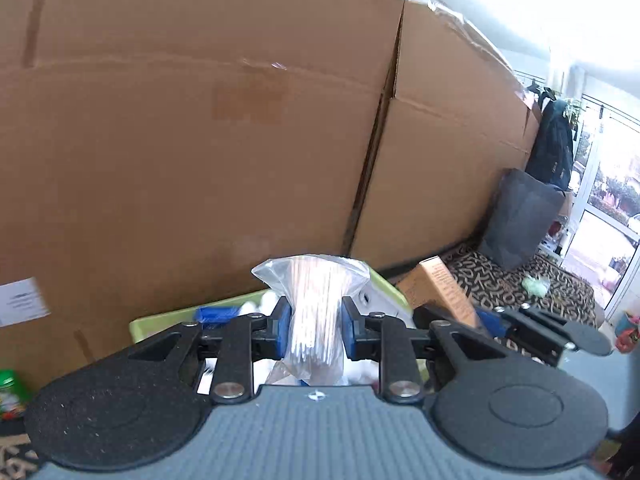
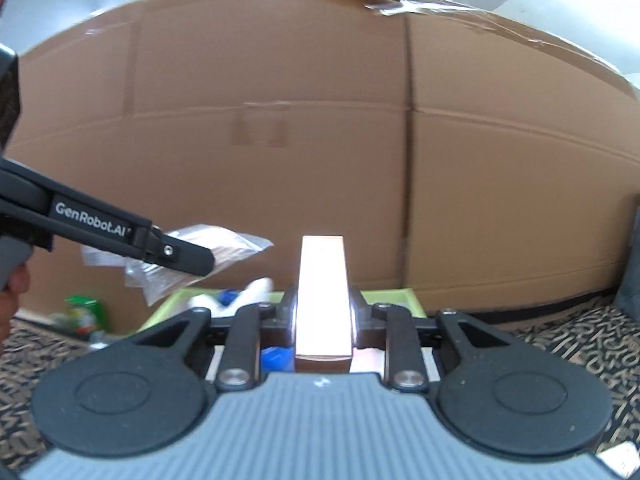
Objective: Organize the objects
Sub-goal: 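Open both grippers releasing the swab bag and copper box into the shoebox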
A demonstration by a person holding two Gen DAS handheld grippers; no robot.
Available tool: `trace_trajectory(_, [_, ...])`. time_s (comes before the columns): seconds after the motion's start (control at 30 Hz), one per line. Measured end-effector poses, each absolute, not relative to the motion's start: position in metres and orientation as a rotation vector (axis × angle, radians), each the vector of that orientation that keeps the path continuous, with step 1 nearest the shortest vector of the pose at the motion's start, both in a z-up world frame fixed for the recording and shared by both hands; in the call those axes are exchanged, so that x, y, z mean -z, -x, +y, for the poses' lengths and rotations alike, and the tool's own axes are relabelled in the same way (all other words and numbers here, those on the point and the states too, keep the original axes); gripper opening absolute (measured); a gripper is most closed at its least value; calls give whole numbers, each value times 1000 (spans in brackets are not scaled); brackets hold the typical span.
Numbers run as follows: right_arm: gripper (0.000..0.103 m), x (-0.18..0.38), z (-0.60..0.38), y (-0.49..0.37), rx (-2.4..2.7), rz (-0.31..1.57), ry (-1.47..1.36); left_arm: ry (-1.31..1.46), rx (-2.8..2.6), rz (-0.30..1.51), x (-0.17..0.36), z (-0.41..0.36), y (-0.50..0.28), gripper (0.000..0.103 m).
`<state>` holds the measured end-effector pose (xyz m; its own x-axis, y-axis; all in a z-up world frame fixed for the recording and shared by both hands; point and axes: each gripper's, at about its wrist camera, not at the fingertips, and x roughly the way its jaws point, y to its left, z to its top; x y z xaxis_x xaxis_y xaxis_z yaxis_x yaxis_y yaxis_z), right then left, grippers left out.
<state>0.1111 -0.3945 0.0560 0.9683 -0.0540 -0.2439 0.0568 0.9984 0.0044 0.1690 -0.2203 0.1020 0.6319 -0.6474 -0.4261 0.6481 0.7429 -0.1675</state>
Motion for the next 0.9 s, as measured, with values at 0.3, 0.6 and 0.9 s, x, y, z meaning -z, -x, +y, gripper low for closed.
trace_trajectory(0.3, [25,-17,-431,-181,100,355,-26,41,789,544,-79,-272,-202,51])
trace_trajectory(0.6, [103,1,-427,-129,143,269,-2,96,657,591,-59,-236,-170,87])
trace_trajectory(0.9, [103,-19,-398,-74,96,253,-37,79,511,561,-85,-177,-111,87])
